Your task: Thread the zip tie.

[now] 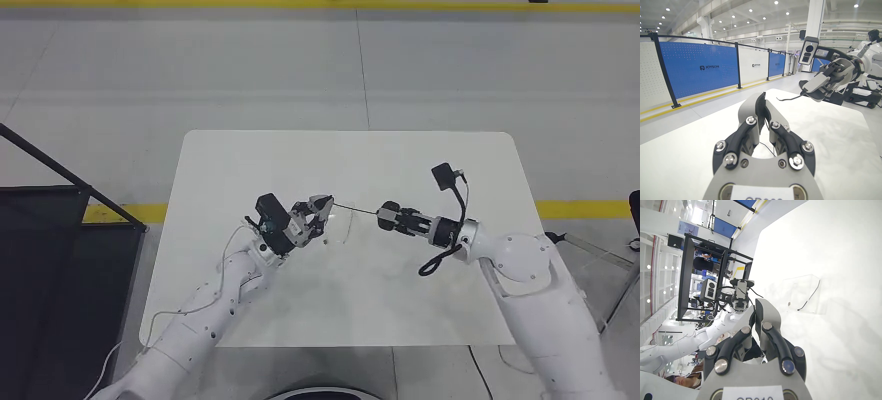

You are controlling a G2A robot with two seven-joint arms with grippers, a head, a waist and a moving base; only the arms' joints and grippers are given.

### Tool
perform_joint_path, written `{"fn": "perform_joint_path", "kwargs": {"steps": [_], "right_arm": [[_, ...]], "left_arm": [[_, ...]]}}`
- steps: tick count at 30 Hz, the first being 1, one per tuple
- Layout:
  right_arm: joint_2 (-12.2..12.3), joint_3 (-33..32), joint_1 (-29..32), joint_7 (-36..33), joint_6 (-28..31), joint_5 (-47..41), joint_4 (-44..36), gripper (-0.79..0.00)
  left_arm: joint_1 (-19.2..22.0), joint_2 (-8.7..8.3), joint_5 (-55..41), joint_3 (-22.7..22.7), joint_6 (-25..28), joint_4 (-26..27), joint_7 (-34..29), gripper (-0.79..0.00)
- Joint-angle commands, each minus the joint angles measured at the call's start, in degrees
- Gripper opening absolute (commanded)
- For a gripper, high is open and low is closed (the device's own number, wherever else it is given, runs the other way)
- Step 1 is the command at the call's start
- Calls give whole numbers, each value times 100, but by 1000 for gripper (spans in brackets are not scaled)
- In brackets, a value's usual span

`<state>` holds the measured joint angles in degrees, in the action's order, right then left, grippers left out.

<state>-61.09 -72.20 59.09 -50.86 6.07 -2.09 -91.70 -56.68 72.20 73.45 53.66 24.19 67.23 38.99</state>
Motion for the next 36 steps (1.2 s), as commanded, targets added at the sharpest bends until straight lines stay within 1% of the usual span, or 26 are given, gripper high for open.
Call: {"fn": "perform_joint_path", "kwargs": {"steps": [1, 5, 9, 14, 36], "right_arm": [[0, 0, 0, 0, 3, -3, 0, -785], [0, 0, 0, 0, 3, -3, 0, -785], [-2, 37, 64, 81, -82, 41, -48, -785], [-4, 41, 57, 79, -164, -52, -48, -785], [-15, 60, -31, 100, -201, -383, 76, -785]], "left_arm": [[1, 0, 1, -1, 1, 1, 0, -785], [1, 0, 1, -1, 1, 1, 0, -785], [-121, -5, -8, 65, -67, 201, -140, -785], [-185, -7, 37, 136, -77, 271, -155, -785], [-206, 0, 54, 160, -94, 283, -141, -785]]}}
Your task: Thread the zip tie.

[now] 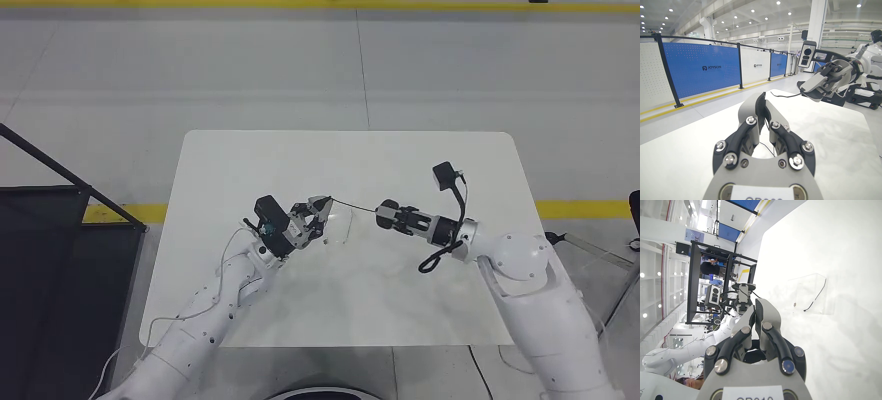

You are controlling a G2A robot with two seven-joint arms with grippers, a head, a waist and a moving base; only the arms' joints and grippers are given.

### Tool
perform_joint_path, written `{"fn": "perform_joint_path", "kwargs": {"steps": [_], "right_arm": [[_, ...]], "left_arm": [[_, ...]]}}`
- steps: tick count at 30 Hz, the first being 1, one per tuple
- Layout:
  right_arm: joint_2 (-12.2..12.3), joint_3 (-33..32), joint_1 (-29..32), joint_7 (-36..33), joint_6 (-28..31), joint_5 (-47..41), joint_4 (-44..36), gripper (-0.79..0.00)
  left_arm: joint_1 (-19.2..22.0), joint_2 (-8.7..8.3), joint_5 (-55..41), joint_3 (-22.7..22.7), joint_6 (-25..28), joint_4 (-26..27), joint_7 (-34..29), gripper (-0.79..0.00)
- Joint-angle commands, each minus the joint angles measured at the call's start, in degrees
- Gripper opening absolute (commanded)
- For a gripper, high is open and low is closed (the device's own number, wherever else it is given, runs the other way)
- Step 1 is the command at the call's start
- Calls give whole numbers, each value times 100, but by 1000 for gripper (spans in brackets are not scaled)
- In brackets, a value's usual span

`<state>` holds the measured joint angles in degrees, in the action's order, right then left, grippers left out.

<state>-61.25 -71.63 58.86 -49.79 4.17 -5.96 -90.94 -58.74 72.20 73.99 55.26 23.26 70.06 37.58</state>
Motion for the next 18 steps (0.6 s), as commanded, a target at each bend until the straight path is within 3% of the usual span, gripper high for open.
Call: {"fn": "perform_joint_path", "kwargs": {"steps": [1, 18], "right_arm": [[1, 12, -17, -23, -27, 19, 0, -785], [-16, 126, -179, -19, -154, 6, 103, -785]], "left_arm": [[0, 0, 0, 0, 0, 0, 0, -785], [0, 0, 0, 0, 0, 0, 0, -785]]}}
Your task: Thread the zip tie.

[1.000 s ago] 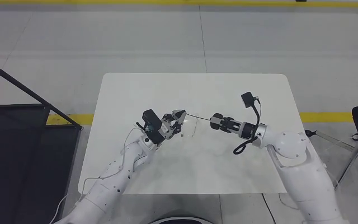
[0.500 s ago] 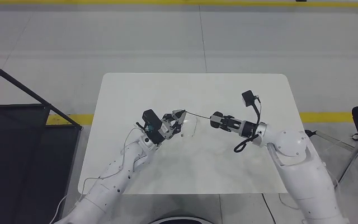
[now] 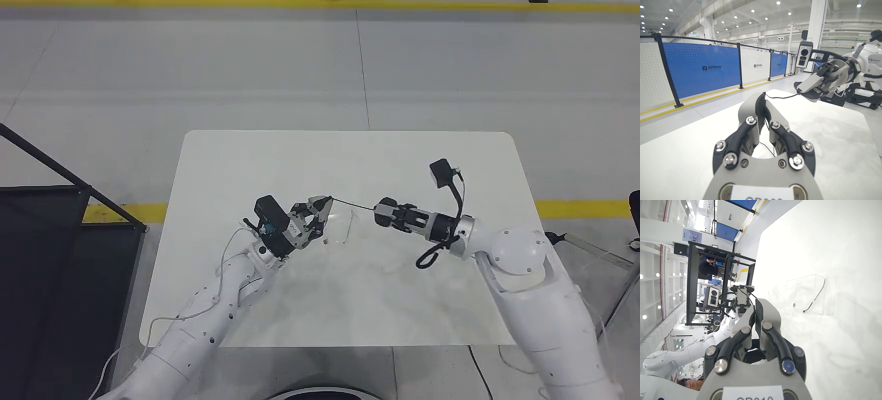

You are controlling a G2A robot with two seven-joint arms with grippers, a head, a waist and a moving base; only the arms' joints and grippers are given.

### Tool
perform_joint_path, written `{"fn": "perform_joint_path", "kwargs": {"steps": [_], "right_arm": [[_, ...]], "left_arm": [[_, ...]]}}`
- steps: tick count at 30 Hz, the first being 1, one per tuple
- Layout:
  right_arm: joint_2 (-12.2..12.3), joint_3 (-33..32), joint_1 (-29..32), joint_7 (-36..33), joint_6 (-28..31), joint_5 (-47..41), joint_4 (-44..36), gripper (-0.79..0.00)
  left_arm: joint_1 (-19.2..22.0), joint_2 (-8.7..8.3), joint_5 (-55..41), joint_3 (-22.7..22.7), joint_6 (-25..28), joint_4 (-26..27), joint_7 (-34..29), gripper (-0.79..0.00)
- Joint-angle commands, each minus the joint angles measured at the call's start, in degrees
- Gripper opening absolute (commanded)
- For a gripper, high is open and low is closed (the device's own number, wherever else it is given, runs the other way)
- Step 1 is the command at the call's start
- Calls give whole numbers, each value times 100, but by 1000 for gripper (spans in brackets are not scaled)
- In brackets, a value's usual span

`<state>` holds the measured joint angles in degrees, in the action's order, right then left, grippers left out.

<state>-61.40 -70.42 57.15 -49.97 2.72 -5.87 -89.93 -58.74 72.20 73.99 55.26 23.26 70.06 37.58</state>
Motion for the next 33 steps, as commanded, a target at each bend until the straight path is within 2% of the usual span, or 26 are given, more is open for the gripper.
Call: {"fn": "perform_joint_path", "kwargs": {"steps": [1, 10, 26, 33], "right_arm": [[-1, 10, -13, -4, -11, 5, 4, -785], [-5, 16, -20, 1, 25, -90, 27, -785], [-10, -72, 111, 113, 502, -425, 33, -785], [-2, -93, 128, 77, 459, -423, 23, -785]], "left_arm": [[0, 0, 0, 0, 0, 0, 0, -785], [0, 0, 0, 0, 0, 0, 0, -785], [0, 0, 0, 0, 0, 0, 0, -785], [0, 0, 0, 0, 0, 0, 0, -785]]}}
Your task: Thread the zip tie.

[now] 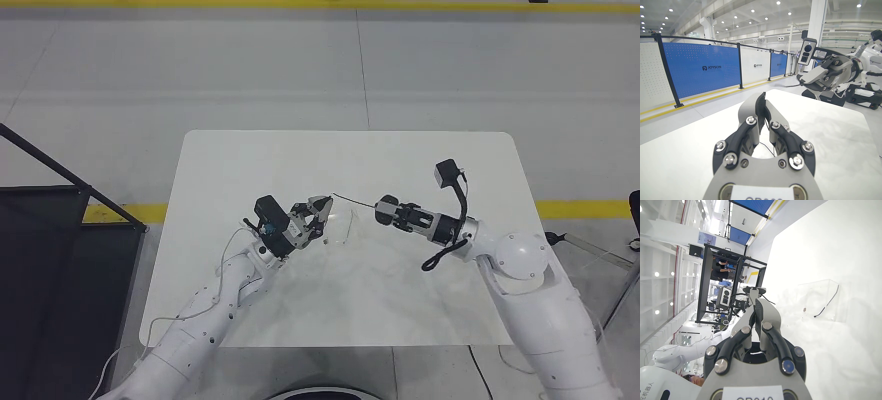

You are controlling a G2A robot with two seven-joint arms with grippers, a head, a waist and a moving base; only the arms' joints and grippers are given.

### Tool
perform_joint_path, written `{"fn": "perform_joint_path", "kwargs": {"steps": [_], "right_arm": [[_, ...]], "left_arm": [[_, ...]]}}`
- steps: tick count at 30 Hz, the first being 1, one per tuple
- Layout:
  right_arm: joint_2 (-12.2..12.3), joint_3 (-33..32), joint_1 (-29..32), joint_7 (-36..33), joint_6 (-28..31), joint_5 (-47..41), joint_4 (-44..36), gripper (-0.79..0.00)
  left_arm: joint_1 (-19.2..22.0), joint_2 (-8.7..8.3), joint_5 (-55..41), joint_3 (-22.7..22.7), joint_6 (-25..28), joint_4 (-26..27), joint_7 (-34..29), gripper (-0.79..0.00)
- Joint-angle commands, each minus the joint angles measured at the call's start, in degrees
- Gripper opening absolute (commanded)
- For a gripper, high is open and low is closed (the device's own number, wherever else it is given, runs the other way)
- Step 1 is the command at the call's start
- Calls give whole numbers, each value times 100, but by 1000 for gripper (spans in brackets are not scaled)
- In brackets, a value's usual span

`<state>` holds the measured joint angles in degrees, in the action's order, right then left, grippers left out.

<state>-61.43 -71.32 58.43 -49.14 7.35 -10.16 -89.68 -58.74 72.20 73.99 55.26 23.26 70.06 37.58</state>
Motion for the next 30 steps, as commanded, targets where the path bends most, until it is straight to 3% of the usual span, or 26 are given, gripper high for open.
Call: {"fn": "perform_joint_path", "kwargs": {"steps": [1, 10, 20, 23, 30], "right_arm": [[3, -5, 3, -8, -15, 11, 1, -785], [19, 12, -20, -101, -312, 152, -9, -785], [60, -58, -92, -264, -1257, 285, -395, -785], [109, -138, -40, -458, -1778, 501, -744, -785], [109, -138, -40, -458, -1778, 501, -744, -785]], "left_arm": [[0, 0, 0, 0, 0, 0, 0, -785], [0, 0, 0, 0, 0, 0, 0, -785], [0, 0, 0, 0, 0, 0, 0, -785], [0, 0, 0, 0, 0, 0, 0, -785], [0, 0, 0, 0, 0, 0, 0, -785]]}}
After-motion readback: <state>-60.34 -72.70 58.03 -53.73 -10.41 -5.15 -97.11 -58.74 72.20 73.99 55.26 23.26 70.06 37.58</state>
